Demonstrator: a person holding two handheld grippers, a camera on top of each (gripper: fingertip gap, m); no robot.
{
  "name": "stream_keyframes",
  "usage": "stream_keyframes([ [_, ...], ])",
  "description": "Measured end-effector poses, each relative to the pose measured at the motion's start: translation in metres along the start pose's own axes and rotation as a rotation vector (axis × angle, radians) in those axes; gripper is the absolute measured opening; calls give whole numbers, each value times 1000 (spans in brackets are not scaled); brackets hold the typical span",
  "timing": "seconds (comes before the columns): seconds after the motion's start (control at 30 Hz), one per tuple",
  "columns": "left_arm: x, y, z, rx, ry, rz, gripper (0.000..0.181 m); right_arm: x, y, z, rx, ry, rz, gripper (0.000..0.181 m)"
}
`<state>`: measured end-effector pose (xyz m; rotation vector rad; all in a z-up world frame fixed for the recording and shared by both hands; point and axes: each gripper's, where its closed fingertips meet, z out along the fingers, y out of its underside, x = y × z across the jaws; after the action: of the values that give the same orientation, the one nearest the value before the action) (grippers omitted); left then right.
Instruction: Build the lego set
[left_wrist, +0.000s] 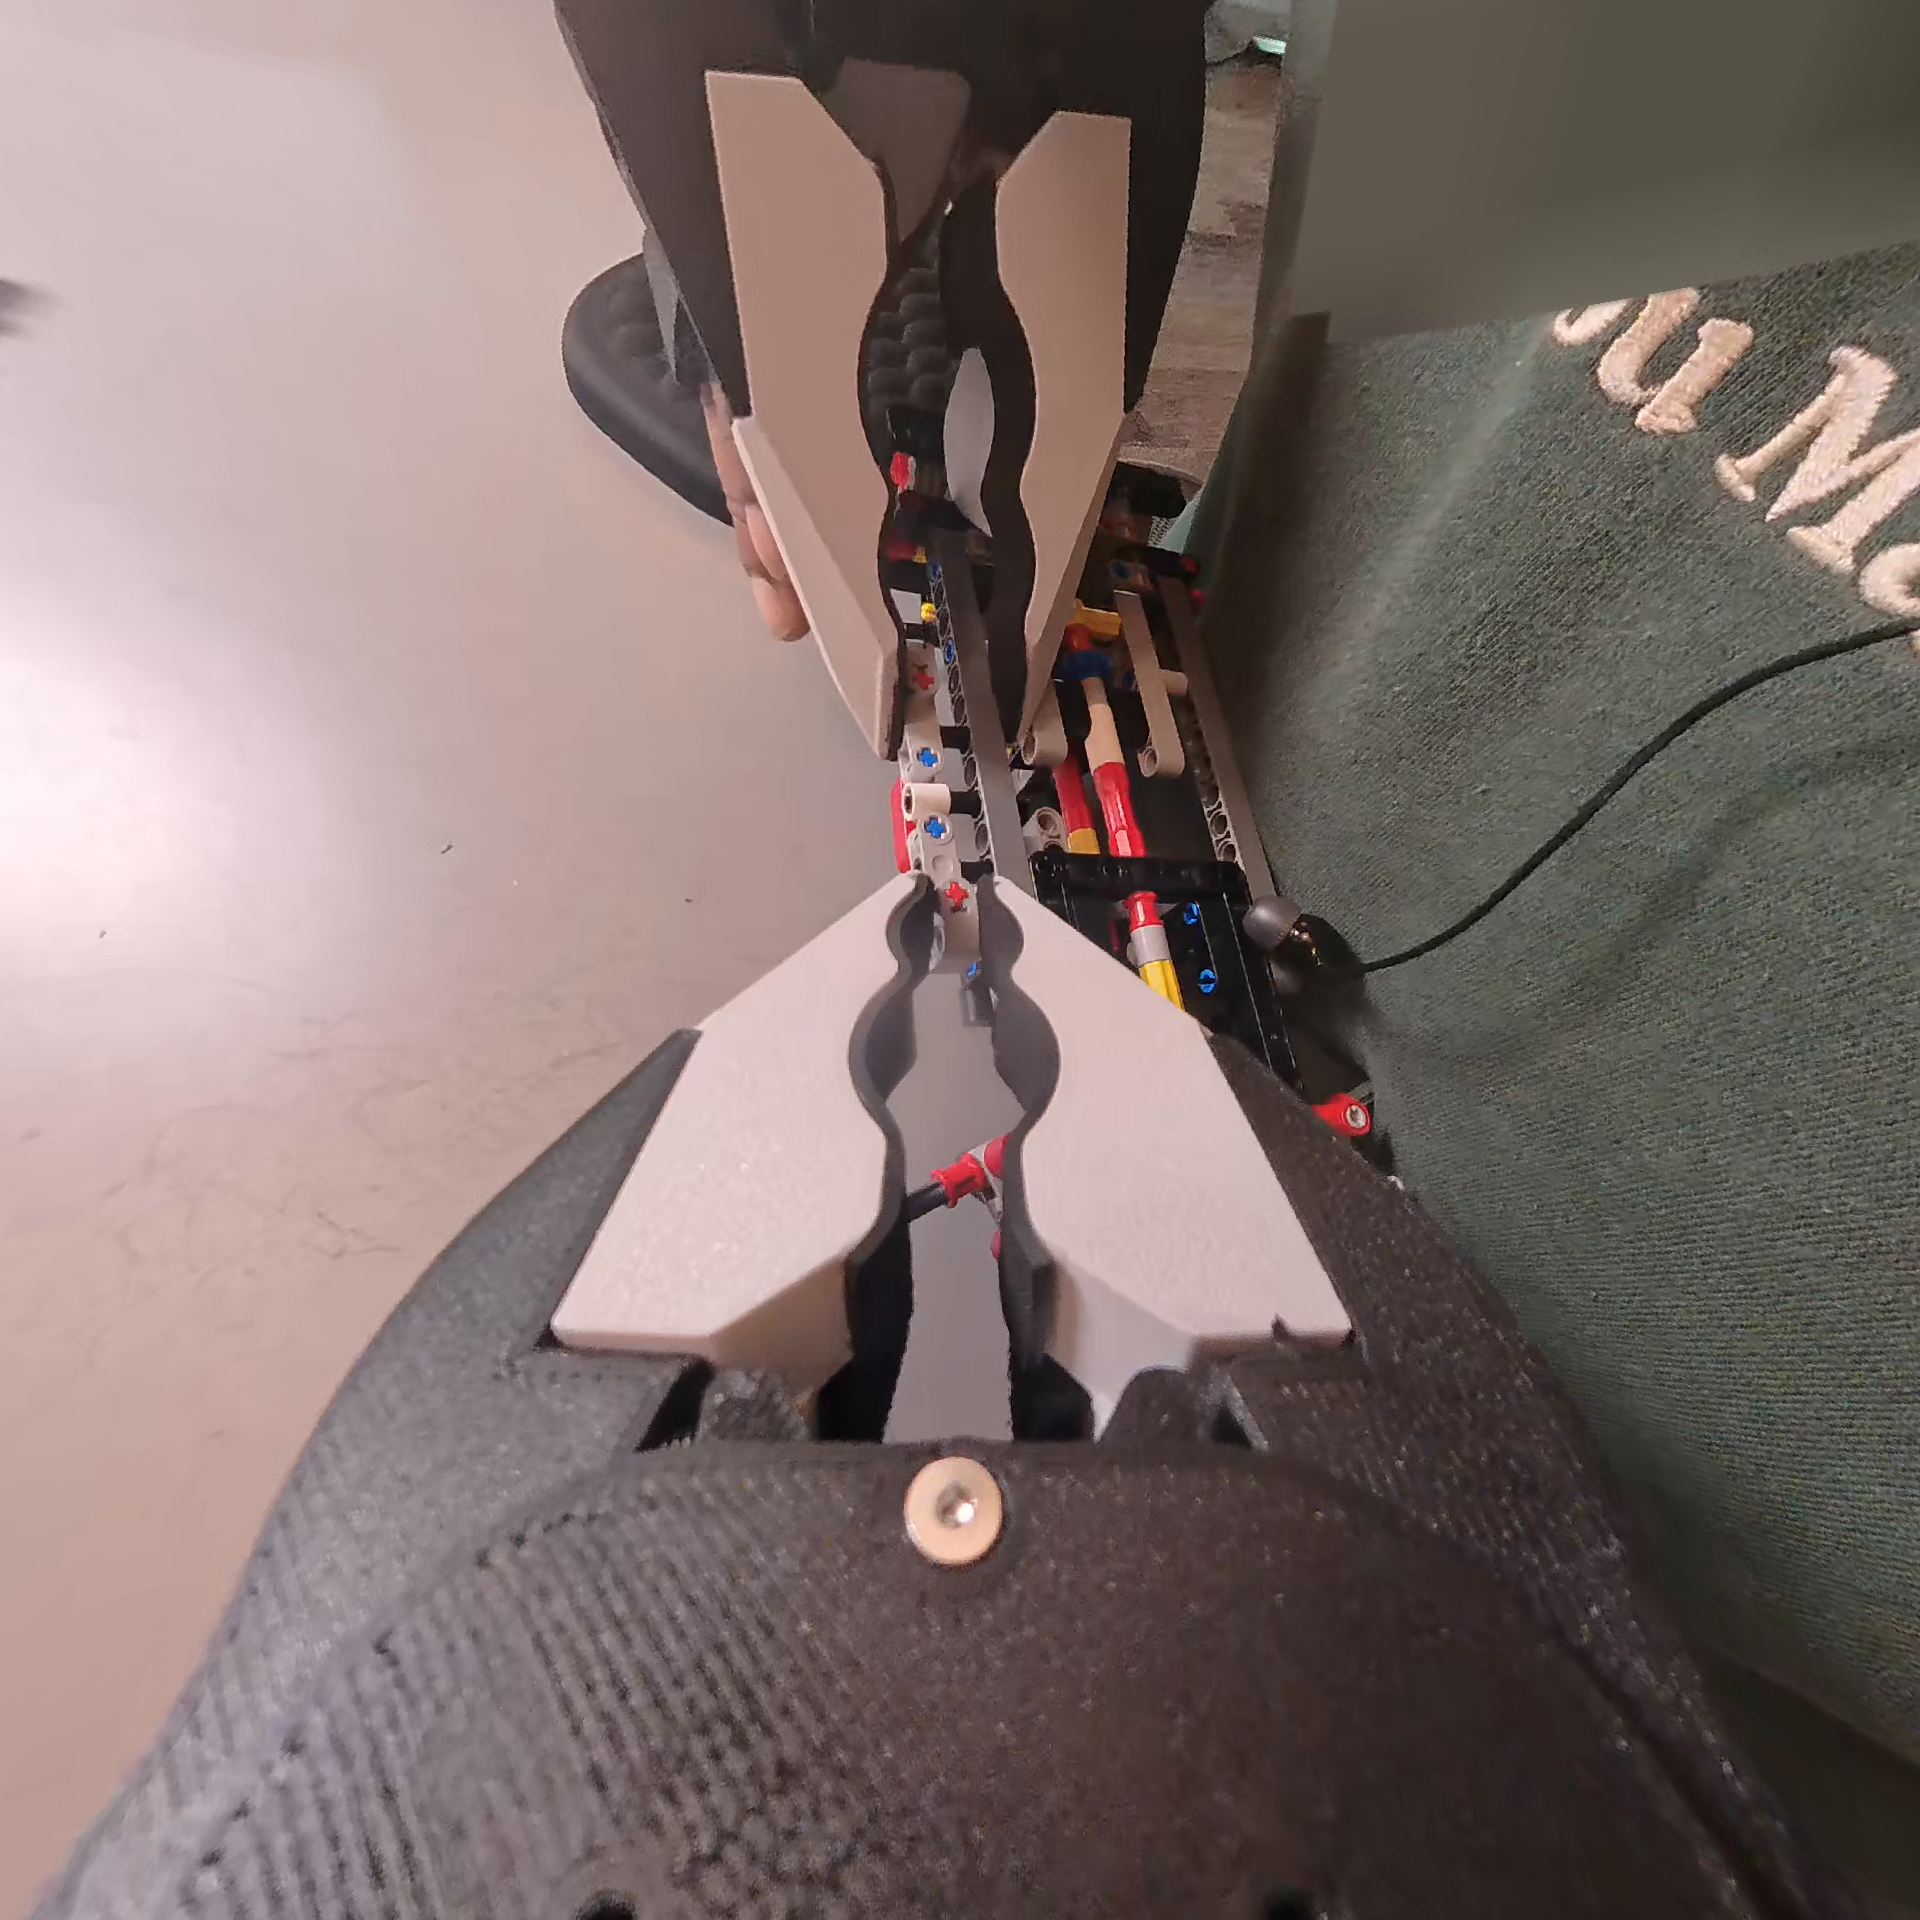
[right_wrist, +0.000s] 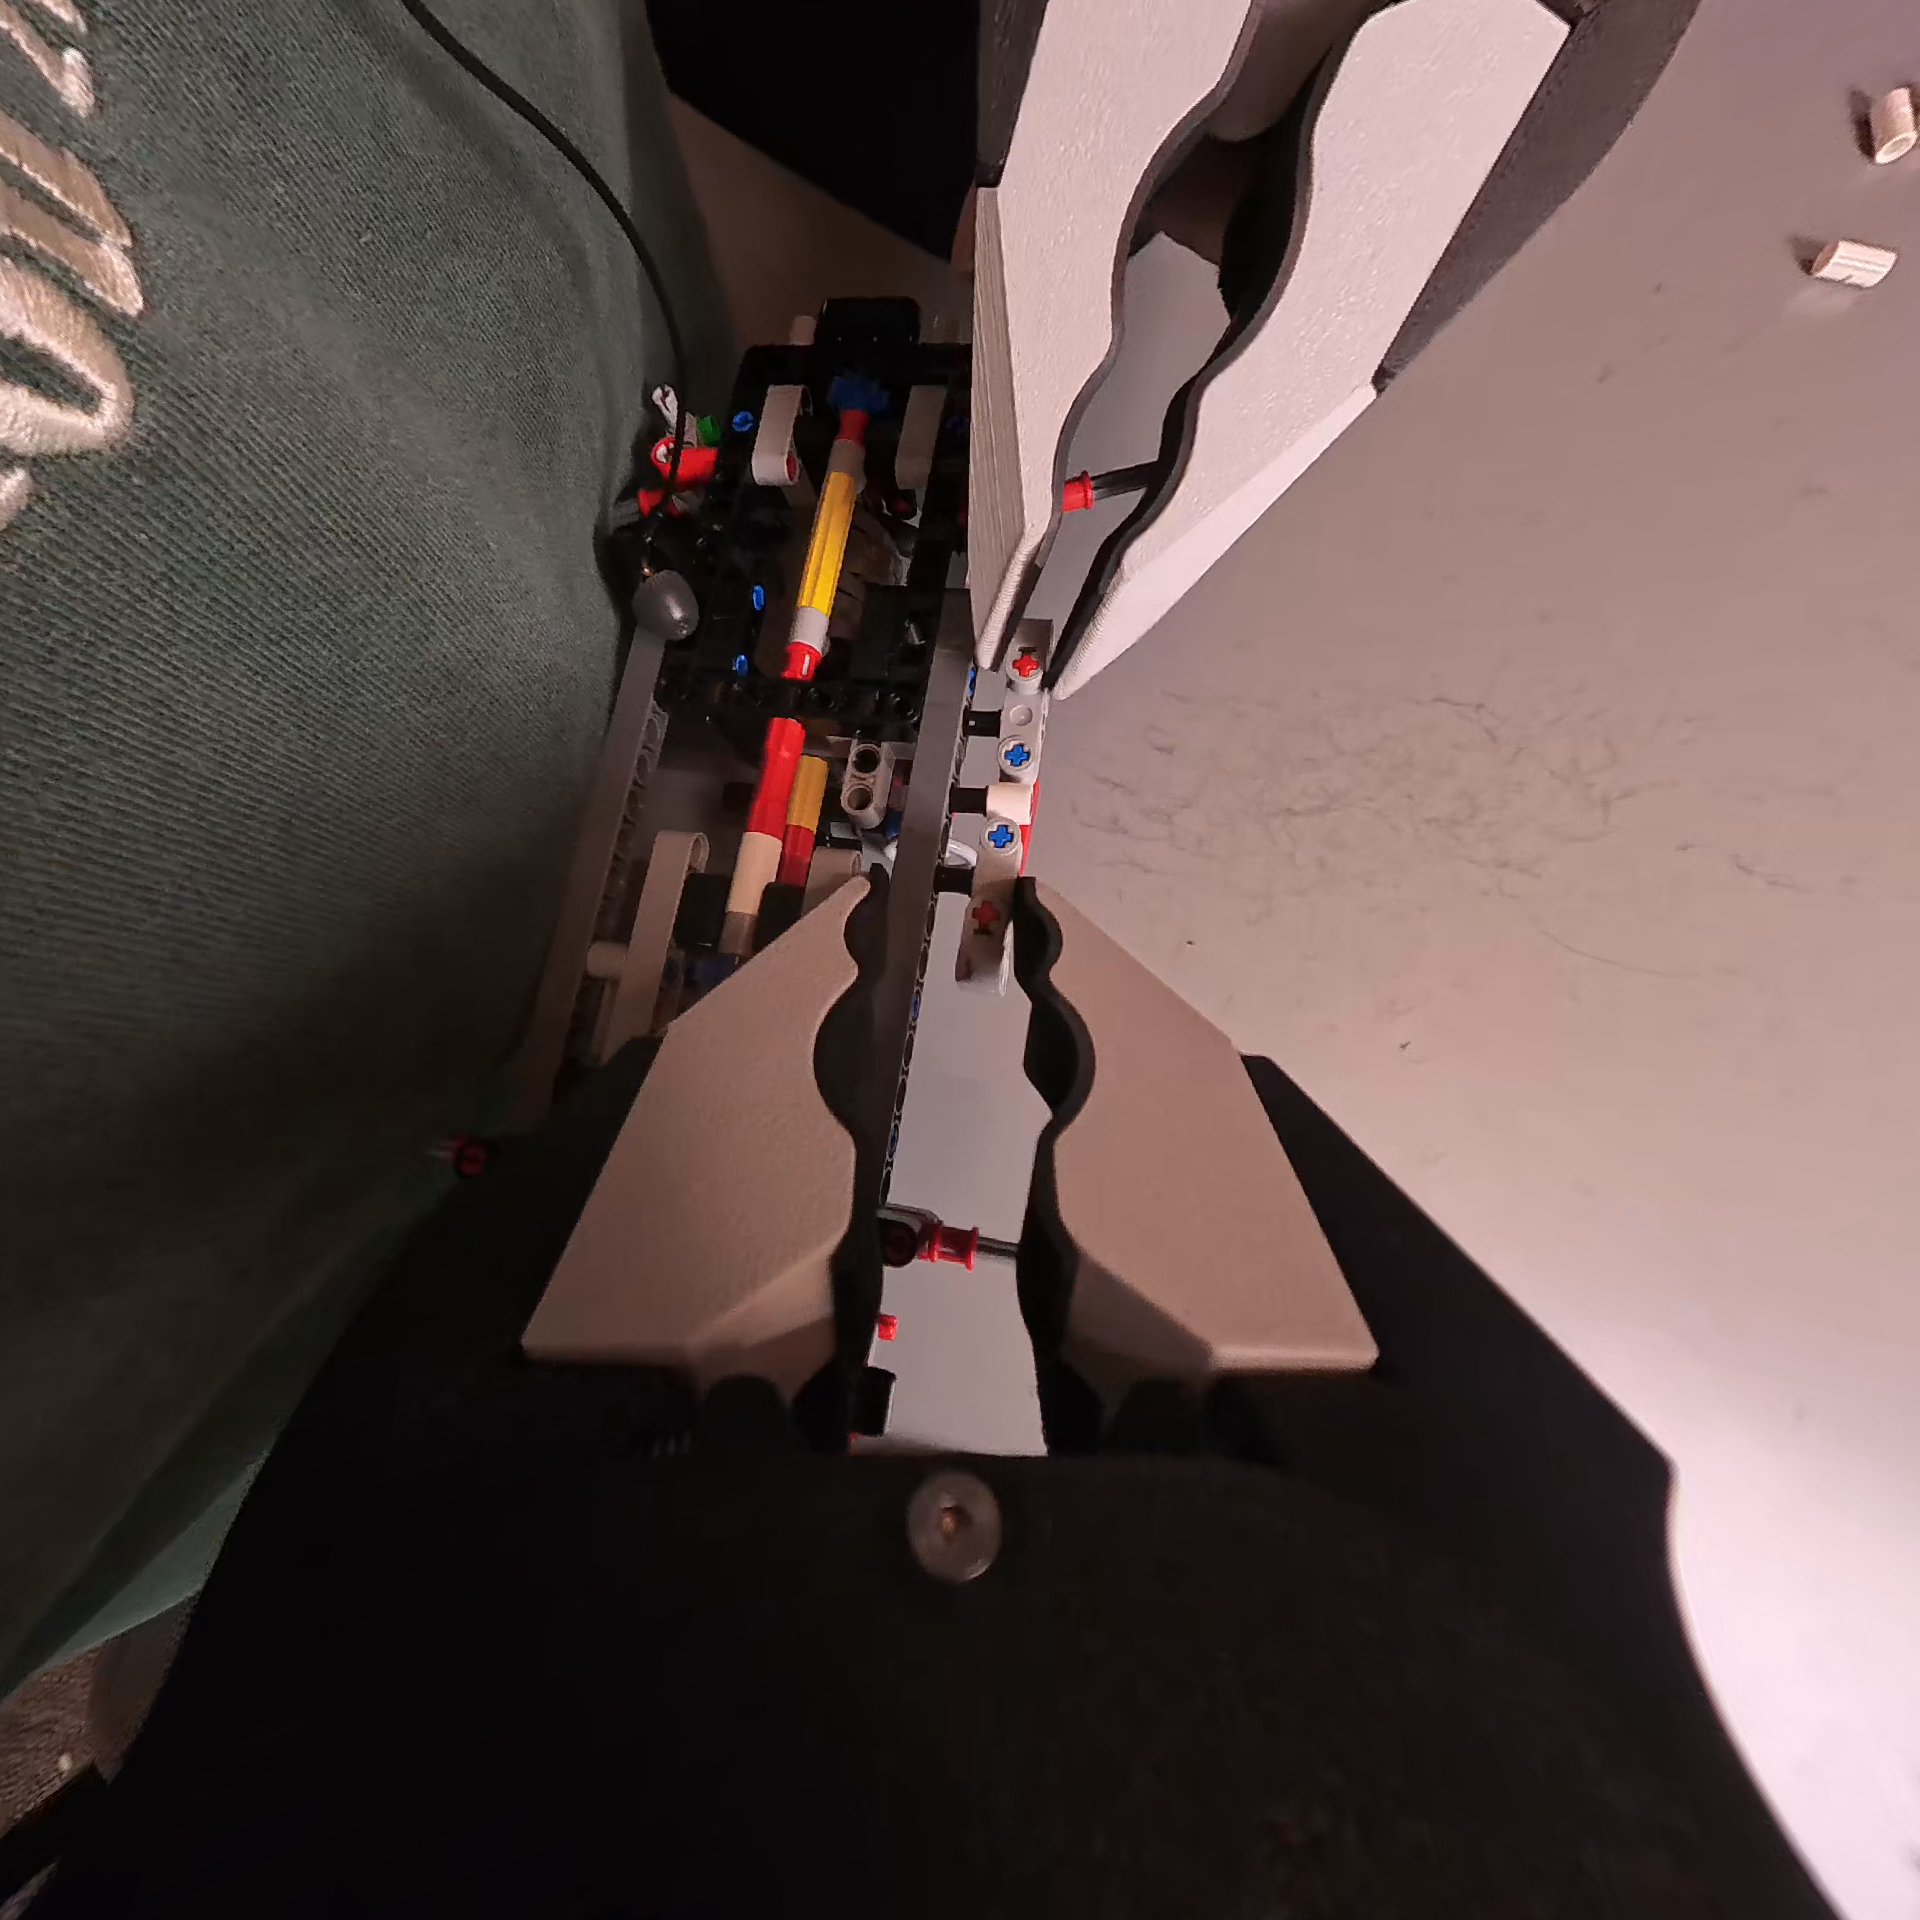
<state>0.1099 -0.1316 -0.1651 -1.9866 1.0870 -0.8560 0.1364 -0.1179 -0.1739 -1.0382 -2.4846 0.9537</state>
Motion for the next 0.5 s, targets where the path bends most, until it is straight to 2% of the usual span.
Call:
stream_keyframes([
  [0.17, 0, -2, 6, -21, -8, -33, 33, 1, 0, 2, -8, 6, -1, 23],
  [0.5, 1, 1, 15, -99, -90, -48, 26, 2, 1, 4, -9, 5, 24, 22],
])
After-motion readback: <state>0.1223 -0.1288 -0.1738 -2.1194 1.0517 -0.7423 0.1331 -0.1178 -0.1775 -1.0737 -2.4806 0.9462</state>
